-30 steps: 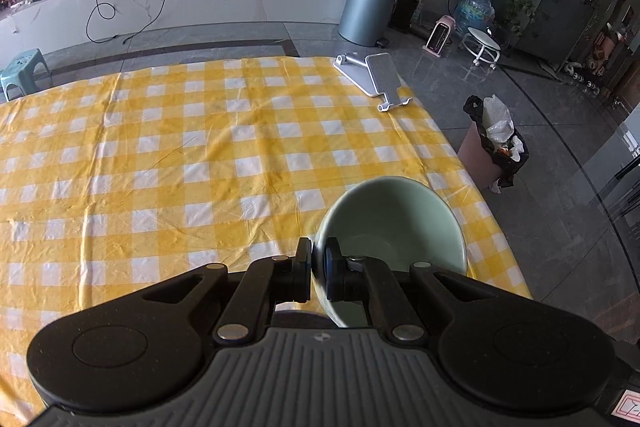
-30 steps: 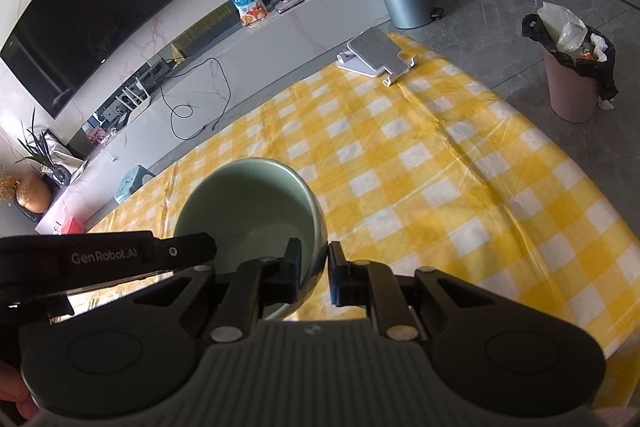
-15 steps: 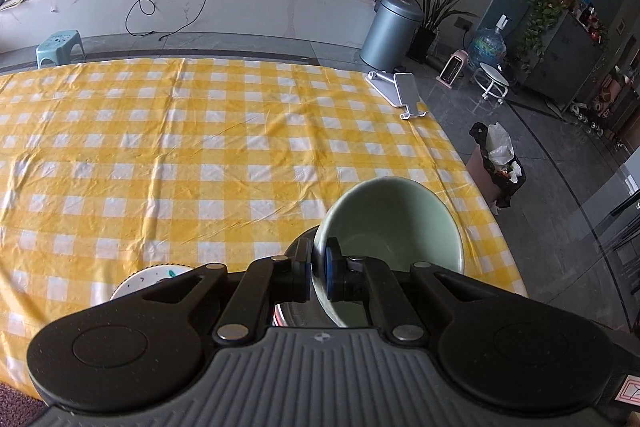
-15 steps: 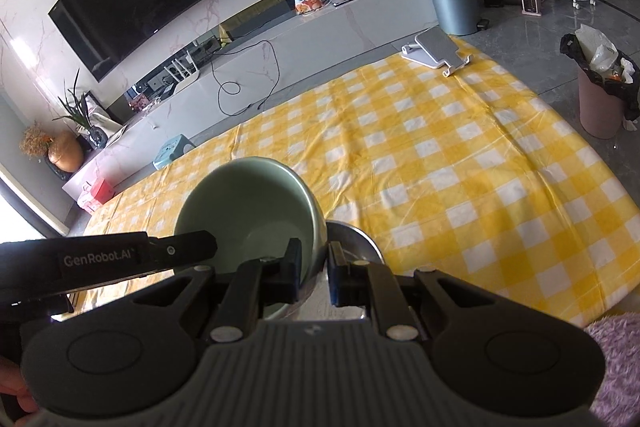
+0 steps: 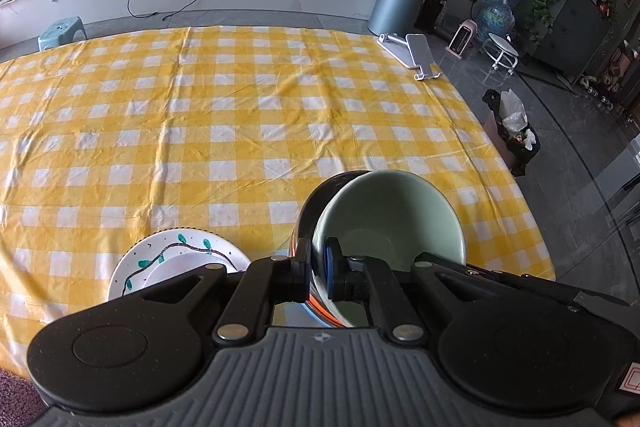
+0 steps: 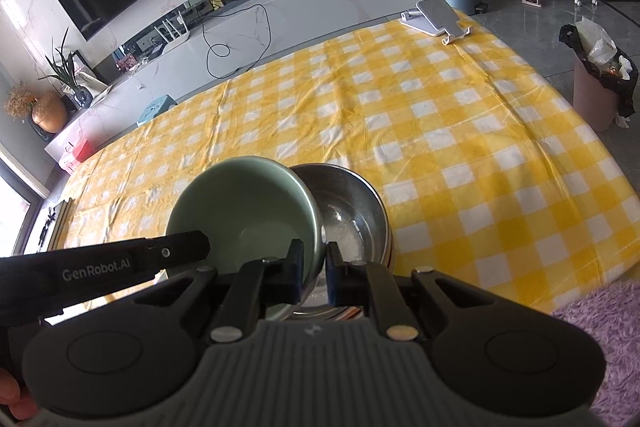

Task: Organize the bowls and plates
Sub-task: 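Lift the pale green bowl with both tools and carry it over the orange bowl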

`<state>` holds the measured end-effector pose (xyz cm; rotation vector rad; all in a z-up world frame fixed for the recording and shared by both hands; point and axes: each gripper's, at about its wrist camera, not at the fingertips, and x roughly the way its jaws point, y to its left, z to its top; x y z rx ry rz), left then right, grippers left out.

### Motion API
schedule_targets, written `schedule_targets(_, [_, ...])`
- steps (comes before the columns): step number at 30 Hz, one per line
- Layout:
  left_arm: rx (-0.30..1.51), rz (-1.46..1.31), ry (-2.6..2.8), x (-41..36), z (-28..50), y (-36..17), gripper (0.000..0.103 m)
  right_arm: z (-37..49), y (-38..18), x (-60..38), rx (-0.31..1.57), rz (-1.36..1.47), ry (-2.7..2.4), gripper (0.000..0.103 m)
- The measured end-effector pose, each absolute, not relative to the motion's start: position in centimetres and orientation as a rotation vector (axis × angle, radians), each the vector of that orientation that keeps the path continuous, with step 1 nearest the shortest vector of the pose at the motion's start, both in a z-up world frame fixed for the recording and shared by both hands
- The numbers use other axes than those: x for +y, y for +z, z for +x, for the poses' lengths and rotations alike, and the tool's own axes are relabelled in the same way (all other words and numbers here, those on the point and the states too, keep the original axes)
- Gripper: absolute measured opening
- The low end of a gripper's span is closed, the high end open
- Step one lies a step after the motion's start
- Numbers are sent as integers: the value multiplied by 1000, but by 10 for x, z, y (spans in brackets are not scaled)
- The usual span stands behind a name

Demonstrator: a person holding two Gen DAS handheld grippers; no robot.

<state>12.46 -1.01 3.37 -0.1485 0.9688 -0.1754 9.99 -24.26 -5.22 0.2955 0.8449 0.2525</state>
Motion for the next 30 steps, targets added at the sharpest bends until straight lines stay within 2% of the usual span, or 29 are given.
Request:
schedule_targets(22, [1014,91,-167,-37,143,22,7,119,-76,-229,870,159,225,9])
schedule_targets(26, [1001,113,-166,-38,143,24,3,118,-74,-232,863,168,216,13])
schedule_targets(30, [996,122,-179,-43,144,27,3,118,-71,-234,858,165,213,13])
